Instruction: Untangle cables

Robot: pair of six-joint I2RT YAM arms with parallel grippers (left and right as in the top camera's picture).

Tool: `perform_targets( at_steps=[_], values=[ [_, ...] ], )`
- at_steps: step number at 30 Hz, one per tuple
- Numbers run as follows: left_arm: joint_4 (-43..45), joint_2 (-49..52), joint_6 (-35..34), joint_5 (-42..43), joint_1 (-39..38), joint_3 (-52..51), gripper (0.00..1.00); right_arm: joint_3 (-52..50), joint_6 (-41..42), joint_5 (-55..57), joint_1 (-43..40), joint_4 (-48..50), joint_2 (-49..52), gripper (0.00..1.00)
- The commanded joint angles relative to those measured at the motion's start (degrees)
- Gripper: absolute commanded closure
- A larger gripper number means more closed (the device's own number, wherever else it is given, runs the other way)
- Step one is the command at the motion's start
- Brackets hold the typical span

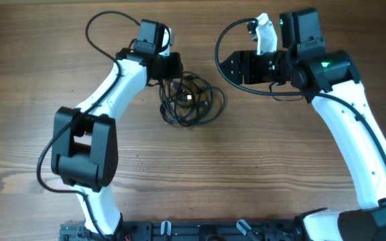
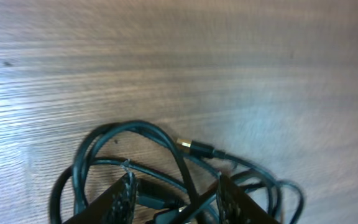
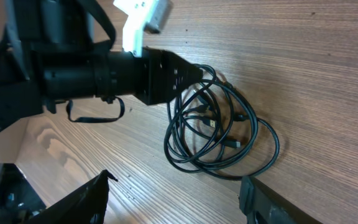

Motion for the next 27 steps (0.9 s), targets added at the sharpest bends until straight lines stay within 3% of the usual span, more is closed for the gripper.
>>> perform_targets(
  at_steps=[1, 11, 16, 27],
  values=[
    [-0.6, 1.0, 9.2, 3.2, -0.1, -0.2, 0.58, 0.7, 0.3, 1.2, -0.1, 0.0, 0.5, 0.30],
    [-1.9, 3.4, 10.8, 3.2, -0.1, -0.2, 0.66, 0.7, 0.3, 1.2, -0.1, 0.2, 0.5, 0.30],
    [-6.6, 3.5, 16.6, 6.4, -0.1, -0.2, 0.71, 0.7, 0.3, 1.5, -0.1, 0.2, 0.5, 0.30],
    [-1.3, 5.2, 16.6, 4.9, 0.0, -0.2, 0.69, 0.7, 0.3, 1.6, -0.1, -0.5, 0.5, 0.30]
  ],
)
